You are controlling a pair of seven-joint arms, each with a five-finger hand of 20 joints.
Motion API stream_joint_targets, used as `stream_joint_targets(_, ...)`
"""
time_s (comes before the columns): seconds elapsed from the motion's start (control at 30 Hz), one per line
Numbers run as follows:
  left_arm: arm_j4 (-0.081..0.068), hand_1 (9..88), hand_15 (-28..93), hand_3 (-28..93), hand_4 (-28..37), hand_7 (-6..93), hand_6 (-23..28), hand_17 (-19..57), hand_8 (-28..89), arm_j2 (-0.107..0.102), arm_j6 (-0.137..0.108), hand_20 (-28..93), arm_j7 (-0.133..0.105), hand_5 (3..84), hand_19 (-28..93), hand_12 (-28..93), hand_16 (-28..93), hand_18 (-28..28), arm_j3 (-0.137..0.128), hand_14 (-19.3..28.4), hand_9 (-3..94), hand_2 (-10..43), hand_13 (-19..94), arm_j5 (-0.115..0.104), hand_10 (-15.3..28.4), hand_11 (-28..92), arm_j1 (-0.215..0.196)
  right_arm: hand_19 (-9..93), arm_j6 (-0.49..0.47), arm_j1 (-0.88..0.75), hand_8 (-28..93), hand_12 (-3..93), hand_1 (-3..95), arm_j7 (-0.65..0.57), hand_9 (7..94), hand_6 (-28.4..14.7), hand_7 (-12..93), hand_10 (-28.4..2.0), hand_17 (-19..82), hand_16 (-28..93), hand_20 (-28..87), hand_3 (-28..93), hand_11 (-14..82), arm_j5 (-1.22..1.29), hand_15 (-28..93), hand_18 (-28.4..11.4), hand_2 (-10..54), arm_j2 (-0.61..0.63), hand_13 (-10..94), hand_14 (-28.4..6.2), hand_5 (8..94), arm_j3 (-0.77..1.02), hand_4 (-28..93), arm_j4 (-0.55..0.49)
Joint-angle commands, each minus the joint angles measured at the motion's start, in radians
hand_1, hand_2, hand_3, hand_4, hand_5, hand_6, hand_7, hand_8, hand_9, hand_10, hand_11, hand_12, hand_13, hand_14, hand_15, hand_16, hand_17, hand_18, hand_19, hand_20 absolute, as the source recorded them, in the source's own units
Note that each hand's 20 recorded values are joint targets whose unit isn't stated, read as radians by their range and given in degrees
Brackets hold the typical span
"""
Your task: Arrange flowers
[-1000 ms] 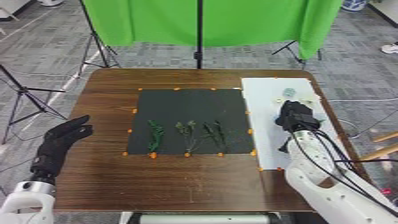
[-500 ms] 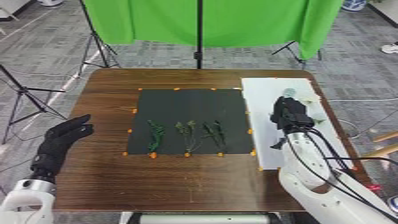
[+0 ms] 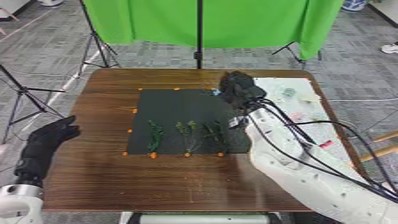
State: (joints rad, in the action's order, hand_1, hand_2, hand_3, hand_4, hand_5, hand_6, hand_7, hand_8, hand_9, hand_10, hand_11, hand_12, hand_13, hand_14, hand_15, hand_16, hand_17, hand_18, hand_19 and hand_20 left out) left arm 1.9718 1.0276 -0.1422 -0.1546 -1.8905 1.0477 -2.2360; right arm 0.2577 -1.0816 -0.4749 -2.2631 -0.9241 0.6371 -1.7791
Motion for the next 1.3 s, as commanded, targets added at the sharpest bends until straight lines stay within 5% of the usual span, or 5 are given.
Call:
stream_joint_targets(0.03,-0.04,25.7,23,66,-28.0,12.5,5.3,8.2,-6,0.003,-0.116,18,-0.056,47.1,10,12,0,12.8,0.033,18.6,46.7,22.0,37,-0.084,14.6,23,0.015,93,-0.066,0.146,16,38.6,62.5,0.112,93.7,-1.4,26,-7.8,70,28,61,56,23.7,-0.001,66,-11.7,-9.5,-0.198,94,1.1,80.0,-0.17,-15,0.046)
stream_joint_targets(0.17,-0.046,25.6,23,66,-28.2,13.4,5.1,9.9,-7,-0.005,-0.178,18,-0.091,48.5,11,12,-1,12.2,0.037,18.3,48.2,27.8,38,-0.138,14.8,23,0.006,93,-0.095,0.219,14,38.7,61.8,0.147,93.6,-0.9,27,-8.2,70,30,62,57,28.0,-0.005,66,-12.0,-9.5,-0.239,94,1.3,79.9,-0.262,-16,0.088)
stream_joint_targets(0.33,-0.05,25.9,22,66,-28.2,13.8,5.1,10.4,-7,-0.017,-0.192,19,-0.095,48.9,11,12,-2,12.0,0.05,18.3,49.1,28.8,39,-0.144,15.0,23,0.021,93,-0.12,0.287,13,36.9,61.0,0.164,91.9,-0.1,28,-8.4,69,31,62,58,36.2,-0.006,65,-12.1,-9.5,-0.287,94,1.3,80.0,-0.33,-18,0.139)
stream_joint_targets(1.07,-0.09,26.4,23,67,-28.3,13.6,5.3,9.1,-7,-0.062,-0.112,18,-0.055,47.8,10,12,-1,12.4,0.133,18.6,48.4,21.5,39,-0.097,14.7,24,0.129,93,-0.171,0.346,10,29.5,57.9,0.141,90.1,1.8,26,-8.2,68,32,65,58,47.3,0.029,67,-14.0,-9.5,-0.391,94,-0.2,79.3,-0.457,-18,0.287)
stream_joint_targets(1.3,-0.075,25.2,23,67,-28.2,12.8,5.6,8.3,-7,-0.045,-0.107,18,-0.058,46.9,10,12,-1,12.8,0.121,18.8,47.2,13.4,38,-0.083,14.9,23,0.102,93,-0.18,0.332,8,29.2,55.7,0.151,90.1,2.4,22,-8.2,68,33,66,59,47.7,0.018,67,-14.6,-9.5,-0.414,94,-0.5,78.0,-0.449,-17,0.306)
